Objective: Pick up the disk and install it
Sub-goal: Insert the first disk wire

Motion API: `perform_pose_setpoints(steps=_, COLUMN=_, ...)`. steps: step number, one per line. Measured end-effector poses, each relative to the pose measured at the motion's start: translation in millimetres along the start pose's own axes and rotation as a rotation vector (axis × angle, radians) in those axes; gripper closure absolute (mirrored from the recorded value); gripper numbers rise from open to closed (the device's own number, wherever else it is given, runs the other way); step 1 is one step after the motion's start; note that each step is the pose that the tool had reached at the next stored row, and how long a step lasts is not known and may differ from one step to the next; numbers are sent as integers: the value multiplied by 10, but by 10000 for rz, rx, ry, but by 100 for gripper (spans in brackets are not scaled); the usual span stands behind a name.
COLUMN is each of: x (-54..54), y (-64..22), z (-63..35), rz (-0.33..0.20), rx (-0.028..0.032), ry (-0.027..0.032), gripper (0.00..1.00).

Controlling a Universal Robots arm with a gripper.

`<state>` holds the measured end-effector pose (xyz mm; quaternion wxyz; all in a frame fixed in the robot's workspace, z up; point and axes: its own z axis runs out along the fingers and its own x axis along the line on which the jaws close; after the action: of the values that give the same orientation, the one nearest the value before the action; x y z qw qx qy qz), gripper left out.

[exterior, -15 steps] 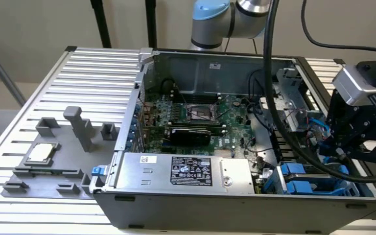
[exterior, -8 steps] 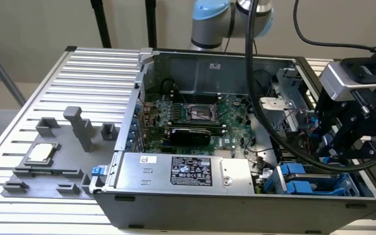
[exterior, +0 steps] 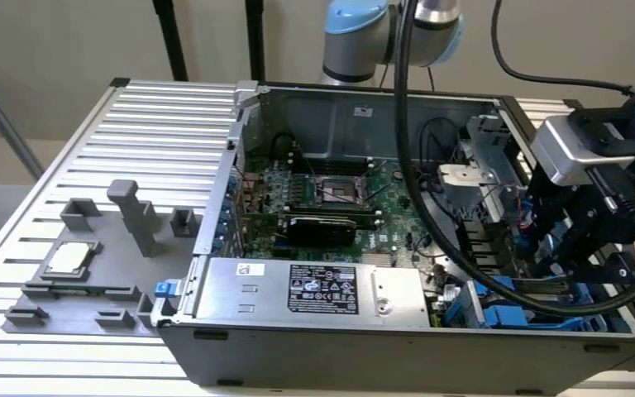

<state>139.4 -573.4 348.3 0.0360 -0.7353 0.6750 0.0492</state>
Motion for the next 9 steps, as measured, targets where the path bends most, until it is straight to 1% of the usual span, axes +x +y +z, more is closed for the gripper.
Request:
perform_pose_setpoints(steps=6, x=146, y=14, z=-97, rz=-1, rx=12, ry=-131, gripper=0)
perform_pose_setpoints(steps=9, x=218, y=-1, z=-126, rz=-3, rx=17, ry=-195, gripper=0)
